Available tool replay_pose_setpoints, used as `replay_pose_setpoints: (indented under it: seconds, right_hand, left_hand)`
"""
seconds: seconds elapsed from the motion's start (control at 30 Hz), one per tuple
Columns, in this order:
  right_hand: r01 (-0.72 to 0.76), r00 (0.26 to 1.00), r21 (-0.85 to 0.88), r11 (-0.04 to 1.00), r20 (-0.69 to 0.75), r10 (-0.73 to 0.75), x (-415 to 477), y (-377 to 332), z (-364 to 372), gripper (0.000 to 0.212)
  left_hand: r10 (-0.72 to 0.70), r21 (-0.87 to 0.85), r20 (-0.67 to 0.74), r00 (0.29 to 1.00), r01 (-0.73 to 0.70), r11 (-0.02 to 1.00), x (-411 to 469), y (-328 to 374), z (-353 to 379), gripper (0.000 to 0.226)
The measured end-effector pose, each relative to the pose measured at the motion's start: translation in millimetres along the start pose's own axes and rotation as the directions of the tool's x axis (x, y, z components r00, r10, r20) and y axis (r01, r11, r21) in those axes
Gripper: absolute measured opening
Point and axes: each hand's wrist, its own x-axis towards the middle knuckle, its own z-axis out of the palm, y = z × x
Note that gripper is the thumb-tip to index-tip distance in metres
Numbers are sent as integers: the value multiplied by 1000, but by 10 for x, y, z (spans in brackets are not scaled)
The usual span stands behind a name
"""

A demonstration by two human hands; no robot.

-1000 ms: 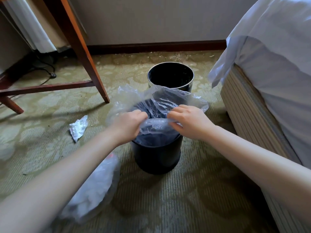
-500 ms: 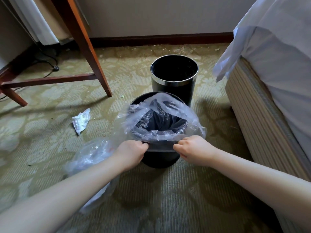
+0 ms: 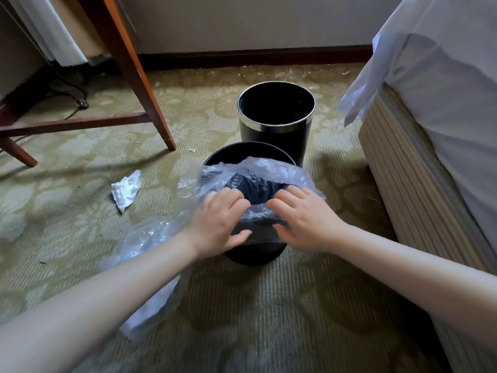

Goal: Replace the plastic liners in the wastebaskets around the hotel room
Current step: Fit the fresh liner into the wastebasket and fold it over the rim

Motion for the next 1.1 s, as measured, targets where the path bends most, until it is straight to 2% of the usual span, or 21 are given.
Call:
replay_pose_setpoints:
  seconds: [0.07,0.13,0.2,0.27,0.33,0.37,0.47,0.57,0.67,0.77,0.87,0.97,1.1]
  right_hand:
    - [-58,995,2,998,75,58,-5,76,5,43]
    - [-150,988,70,986,57,147,26,104,-5,50]
    - [-274,962,141,951,49,270,135,111,-33,54]
    - [-352,936,145,925,88,342,307,124,-26,59]
    - [-372,926,135,919,129,355,501,150,-7,65]
    - [-377,923,139,916,132,361,597,176,-6,67]
    - [-420,906,162,893,137,401,840,304,-21,75]
    - [-508,856,215,834,232,462,988,459,-27,85]
    - [-570,818,271,776,282,502,1079,638,46,87]
    - [-628,778,371,684,341,528,1138,754,126,92]
    - [-675,737,432,597,388,553,1189,839,204,93]
    - [-720,694,438,539,423,583,1249,937,262,88]
    - [-780,622,470,413,513,592,1234,1065,373,88]
  left_hand:
    - [-65,-27,51,997,67,997,26,-54,-8,46]
    - [-147,-89,45,988,151,984,85,-103,-47,40]
    - [-291,-141,24,957,291,946,213,-132,-76,35]
    - [-463,-166,106,880,475,864,381,-123,-65,32]
    - [-593,-96,268,759,634,767,553,-81,-38,36]
    - [-611,-43,314,726,654,755,629,-67,-30,41]
    - [-621,119,345,704,623,773,796,-112,-49,49]
    - [-668,241,313,675,624,743,898,-289,-59,43]
    - [-691,274,324,647,635,723,962,-502,-17,38]
    - [-680,157,367,635,679,718,971,-715,90,52]
    - [-635,-27,373,676,692,721,955,-897,185,66]
    - [-651,-226,410,639,763,606,952,-1030,256,70]
    - [-658,-300,517,548,835,461,938,-1175,357,71]
